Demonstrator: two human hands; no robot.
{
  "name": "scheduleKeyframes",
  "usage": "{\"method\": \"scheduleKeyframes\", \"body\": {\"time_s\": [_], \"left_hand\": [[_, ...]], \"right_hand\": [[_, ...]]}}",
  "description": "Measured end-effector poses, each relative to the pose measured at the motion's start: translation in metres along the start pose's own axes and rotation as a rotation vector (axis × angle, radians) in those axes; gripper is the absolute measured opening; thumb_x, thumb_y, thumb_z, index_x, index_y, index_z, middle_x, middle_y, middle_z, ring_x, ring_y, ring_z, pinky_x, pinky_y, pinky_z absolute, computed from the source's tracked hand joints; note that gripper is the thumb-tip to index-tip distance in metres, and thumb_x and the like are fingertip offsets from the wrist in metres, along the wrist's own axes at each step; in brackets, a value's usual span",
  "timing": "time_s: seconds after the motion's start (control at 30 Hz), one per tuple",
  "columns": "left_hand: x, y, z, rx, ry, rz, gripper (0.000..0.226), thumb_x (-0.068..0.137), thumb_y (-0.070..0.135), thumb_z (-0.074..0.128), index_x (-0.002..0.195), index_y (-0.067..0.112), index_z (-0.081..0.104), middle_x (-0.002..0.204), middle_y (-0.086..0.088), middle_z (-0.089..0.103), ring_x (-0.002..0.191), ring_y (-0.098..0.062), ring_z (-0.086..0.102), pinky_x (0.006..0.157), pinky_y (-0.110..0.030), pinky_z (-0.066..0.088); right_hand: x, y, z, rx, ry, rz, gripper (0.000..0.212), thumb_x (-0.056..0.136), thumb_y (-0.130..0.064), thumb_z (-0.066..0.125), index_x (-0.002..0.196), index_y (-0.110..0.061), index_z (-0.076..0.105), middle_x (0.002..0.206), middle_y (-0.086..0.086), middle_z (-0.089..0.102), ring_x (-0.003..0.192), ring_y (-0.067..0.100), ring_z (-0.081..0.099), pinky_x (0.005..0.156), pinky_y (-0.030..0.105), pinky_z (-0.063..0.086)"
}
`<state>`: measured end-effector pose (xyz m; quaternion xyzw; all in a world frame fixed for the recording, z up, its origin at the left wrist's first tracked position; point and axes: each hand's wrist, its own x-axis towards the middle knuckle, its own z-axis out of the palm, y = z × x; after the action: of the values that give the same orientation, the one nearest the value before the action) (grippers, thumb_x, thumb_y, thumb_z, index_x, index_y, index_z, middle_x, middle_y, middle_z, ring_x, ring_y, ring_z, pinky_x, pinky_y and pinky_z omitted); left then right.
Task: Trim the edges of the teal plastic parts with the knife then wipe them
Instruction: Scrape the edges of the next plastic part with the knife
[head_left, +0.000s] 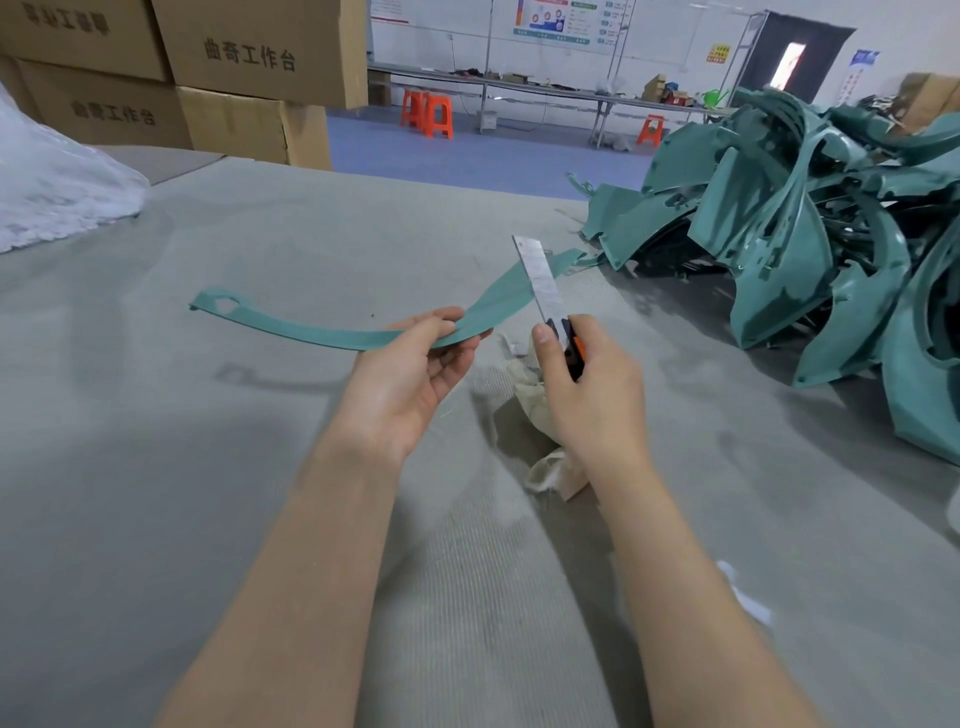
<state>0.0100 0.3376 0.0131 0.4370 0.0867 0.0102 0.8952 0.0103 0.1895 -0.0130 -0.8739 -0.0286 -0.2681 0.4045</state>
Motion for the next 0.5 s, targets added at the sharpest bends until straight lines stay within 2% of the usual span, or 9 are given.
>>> {"method": "scheduleKeyframes", "body": {"time_s": [0.13, 0.27, 0.37, 0.5], "left_hand": [[0.001, -0.001, 0.0, -0.01, 0.008, -0.005, 0.017, 0.094, -0.002, 0.049, 0.085, 0.001, 0.063, 0.08, -0.014, 0.073, 0.072, -0.015, 0.072, 0.055, -0.015, 0.052], [0.003, -0.001, -0.002, -0.038, 0.009, -0.003, 0.017, 0.094, -0.002, 0.049, 0.085, 0.002, 0.064, 0.075, -0.011, 0.073, 0.066, -0.012, 0.071, 0.055, -0.015, 0.053], [0.004, -0.001, -0.002, -0.069, 0.014, -0.015, 0.017, 0.094, -0.001, 0.05, 0.083, 0.003, 0.064, 0.072, -0.009, 0.071, 0.059, -0.009, 0.068, 0.053, -0.015, 0.052], [0.008, -0.002, -0.003, -0.101, 0.023, -0.027, 0.015, 0.092, 0.003, 0.053, 0.08, 0.004, 0.062, 0.089, -0.016, 0.07, 0.06, -0.011, 0.065, 0.057, -0.018, 0.054]], "right_hand": [[-0.004, -0.004, 0.007, -0.032, -0.059, -0.057, 0.023, 0.097, -0.044, 0.048, 0.085, -0.025, 0.053, 0.059, -0.008, 0.045, 0.053, 0.008, 0.043, 0.05, 0.025, 0.027], [-0.006, -0.007, 0.009, -0.022, -0.062, -0.096, 0.023, 0.097, -0.042, 0.05, 0.083, -0.025, 0.052, 0.055, -0.008, 0.043, 0.052, 0.008, 0.044, 0.048, 0.023, 0.027], [-0.009, -0.011, 0.012, -0.041, -0.116, -0.135, 0.023, 0.097, -0.042, 0.05, 0.085, -0.022, 0.054, 0.055, -0.009, 0.044, 0.054, 0.009, 0.045, 0.051, 0.028, 0.029], [-0.016, -0.019, 0.016, -0.047, -0.246, -0.215, 0.021, 0.096, -0.042, 0.051, 0.081, -0.028, 0.046, 0.058, -0.011, 0.043, 0.062, 0.016, 0.047, 0.057, 0.036, 0.039]]}}
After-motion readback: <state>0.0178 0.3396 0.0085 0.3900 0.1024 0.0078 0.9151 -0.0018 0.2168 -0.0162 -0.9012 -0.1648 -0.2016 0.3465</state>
